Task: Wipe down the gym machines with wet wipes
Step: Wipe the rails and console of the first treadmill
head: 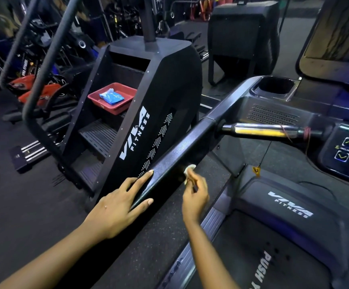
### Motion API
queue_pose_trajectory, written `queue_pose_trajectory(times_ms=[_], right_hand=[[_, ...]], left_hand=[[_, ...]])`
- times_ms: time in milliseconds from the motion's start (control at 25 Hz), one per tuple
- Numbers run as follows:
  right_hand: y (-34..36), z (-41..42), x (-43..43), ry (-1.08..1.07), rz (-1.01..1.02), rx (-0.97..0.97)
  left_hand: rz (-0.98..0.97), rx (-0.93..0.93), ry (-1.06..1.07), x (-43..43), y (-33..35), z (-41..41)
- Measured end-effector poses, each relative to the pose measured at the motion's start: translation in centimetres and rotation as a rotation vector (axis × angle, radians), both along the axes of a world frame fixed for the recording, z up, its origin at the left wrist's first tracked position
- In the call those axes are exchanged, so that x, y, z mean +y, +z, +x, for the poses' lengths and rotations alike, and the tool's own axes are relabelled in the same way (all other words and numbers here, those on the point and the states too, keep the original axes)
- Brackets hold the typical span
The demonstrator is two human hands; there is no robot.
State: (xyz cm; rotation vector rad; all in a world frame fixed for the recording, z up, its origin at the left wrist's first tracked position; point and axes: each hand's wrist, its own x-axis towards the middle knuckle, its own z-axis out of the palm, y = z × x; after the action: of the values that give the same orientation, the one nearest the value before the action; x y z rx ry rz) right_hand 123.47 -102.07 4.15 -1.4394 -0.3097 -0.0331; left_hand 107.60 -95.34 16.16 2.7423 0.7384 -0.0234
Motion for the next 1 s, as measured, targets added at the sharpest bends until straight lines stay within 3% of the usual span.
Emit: queue_pose_trajectory(times_ms=[160,360,560,840,1000], right_hand=[[0.6,4.8,1.2,-0.118,0.102,0.242],[0.7,10.1,4.6,-0.191,0.075,0.254],[-1.0,4.9,4.6,-0.218,0.175,0.439],[-0.7,-4.4,2.8,-0.122,0.261,0.553],[-0.8,-6.3,-0.6,0.02,0.167,0.475]], left_hand=[[0.001,0.007,-0.001,0.1,-0.1,0.0],[0.003,0.025,0.005,0.2,-0.2,0.0],[0.003,0.031,0.005,0.3,-0.3,0.0],[0.007,0.008,-0.004,0.0,-0.1,0.1],[0.019,0.025,0.0,0.0,-0.1,0.1]])
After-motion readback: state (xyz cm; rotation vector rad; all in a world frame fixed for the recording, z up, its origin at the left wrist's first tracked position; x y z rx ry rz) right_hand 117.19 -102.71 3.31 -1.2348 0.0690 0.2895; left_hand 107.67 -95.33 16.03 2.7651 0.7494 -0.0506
